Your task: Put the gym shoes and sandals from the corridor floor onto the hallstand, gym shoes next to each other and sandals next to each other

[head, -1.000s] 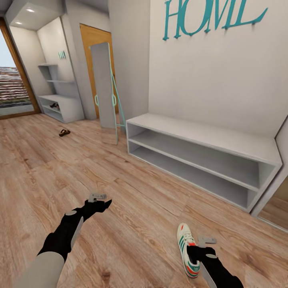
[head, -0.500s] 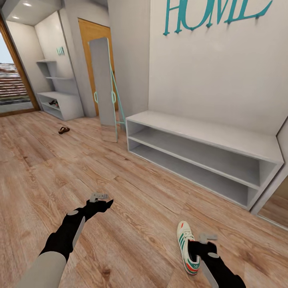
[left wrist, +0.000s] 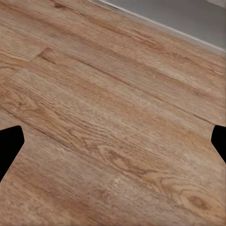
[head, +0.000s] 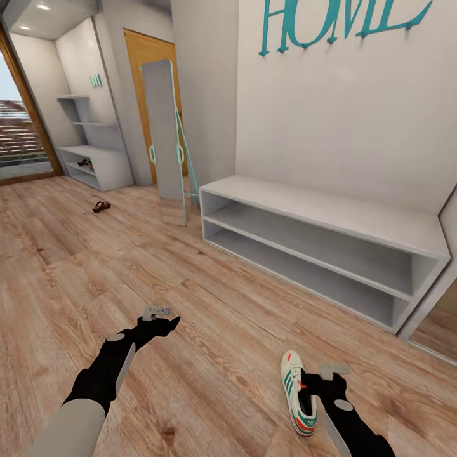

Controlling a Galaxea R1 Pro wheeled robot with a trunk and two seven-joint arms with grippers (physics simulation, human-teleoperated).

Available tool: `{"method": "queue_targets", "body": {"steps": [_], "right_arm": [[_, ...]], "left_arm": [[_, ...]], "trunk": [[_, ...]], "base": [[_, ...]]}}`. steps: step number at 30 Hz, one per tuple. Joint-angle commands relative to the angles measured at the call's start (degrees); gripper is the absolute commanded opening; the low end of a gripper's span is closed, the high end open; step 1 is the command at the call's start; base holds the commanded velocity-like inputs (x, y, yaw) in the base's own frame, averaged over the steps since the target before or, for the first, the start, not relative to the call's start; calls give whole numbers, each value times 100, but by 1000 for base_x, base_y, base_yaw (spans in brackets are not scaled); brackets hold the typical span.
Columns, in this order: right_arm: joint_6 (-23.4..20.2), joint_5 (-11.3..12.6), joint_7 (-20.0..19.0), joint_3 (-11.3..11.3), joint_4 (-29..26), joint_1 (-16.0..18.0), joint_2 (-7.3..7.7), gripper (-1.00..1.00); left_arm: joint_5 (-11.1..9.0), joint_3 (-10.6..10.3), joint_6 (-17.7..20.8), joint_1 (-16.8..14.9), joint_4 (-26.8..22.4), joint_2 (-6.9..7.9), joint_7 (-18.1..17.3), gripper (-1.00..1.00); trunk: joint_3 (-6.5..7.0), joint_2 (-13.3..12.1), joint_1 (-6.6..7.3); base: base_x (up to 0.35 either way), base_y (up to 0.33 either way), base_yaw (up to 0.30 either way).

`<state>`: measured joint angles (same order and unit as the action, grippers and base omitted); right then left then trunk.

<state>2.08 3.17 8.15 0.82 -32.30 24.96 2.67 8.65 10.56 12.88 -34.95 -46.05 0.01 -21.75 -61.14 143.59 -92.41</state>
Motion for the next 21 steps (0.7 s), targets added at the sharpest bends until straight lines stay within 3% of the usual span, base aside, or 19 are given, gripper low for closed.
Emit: {"method": "queue_targets", "body": {"steps": [1,5,21], "right_arm": [[27,34,13,10,3,4,2,100],[43,34,12,14,12,1,4,100],[62,35,-4,20,28,0,15,100]], "left_arm": [[58,26,21,-5,-9,-4,-48,100],[58,26,24,-9,-9,-2,-48,100],[52,34,30,4,-120,-1,-48,100]], "trunk": [[-5,2,1],[-5,2,1],[-402,23,-40]], "base": [[0,0,0],[0,0,0],[0,0,0]]}}
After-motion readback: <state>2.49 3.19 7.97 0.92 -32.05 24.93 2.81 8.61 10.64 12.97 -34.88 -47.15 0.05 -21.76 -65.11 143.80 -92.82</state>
